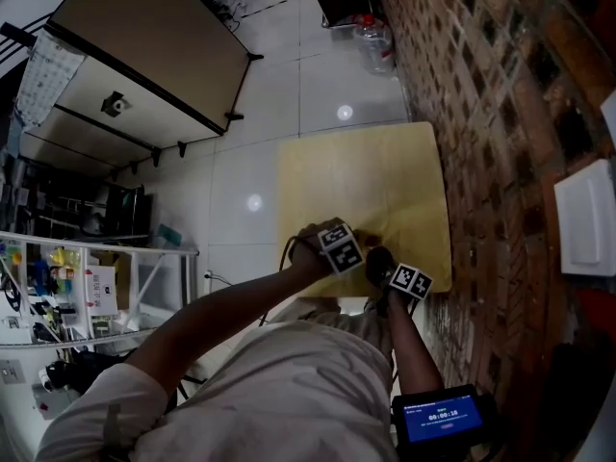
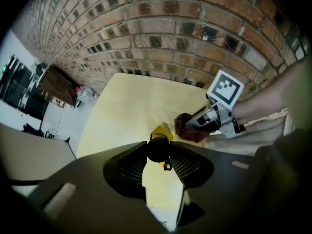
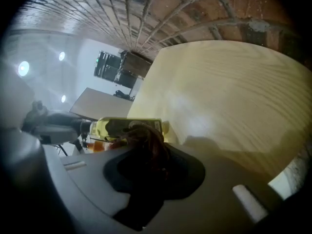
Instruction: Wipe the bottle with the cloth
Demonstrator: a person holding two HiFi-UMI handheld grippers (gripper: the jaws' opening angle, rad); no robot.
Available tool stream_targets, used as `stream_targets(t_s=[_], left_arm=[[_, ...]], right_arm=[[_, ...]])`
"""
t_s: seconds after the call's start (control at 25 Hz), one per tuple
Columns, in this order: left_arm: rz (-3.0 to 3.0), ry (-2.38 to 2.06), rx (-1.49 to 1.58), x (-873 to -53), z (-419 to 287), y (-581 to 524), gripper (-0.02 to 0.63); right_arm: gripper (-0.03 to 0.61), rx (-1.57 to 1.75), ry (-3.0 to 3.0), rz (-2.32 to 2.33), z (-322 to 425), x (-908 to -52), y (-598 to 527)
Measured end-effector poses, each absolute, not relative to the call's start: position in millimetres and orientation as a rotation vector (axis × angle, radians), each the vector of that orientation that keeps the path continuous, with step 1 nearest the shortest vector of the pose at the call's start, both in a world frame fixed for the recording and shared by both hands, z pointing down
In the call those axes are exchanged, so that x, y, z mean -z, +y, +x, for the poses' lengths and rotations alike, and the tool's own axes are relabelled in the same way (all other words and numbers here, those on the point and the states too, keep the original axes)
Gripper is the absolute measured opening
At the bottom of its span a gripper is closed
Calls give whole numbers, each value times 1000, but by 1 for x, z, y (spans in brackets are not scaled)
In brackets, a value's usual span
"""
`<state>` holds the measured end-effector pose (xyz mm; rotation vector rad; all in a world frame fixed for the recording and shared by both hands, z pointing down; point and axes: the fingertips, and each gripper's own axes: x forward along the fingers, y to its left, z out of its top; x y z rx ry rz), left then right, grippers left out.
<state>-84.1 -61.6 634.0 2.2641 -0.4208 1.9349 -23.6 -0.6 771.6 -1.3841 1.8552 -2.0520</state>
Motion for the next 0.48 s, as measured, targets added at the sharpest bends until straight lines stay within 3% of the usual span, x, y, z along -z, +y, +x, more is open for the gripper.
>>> stream_targets(t_s=[0.28, 0.48], left_arm=[[2150, -533, -1766, -630, -94, -66, 167], [2118, -549, -1757, -631, -94, -64, 166]], right_arm=[[81, 1929, 2343, -1233, -86, -730, 5], [84, 2020, 2303, -1094, -104, -726, -14]])
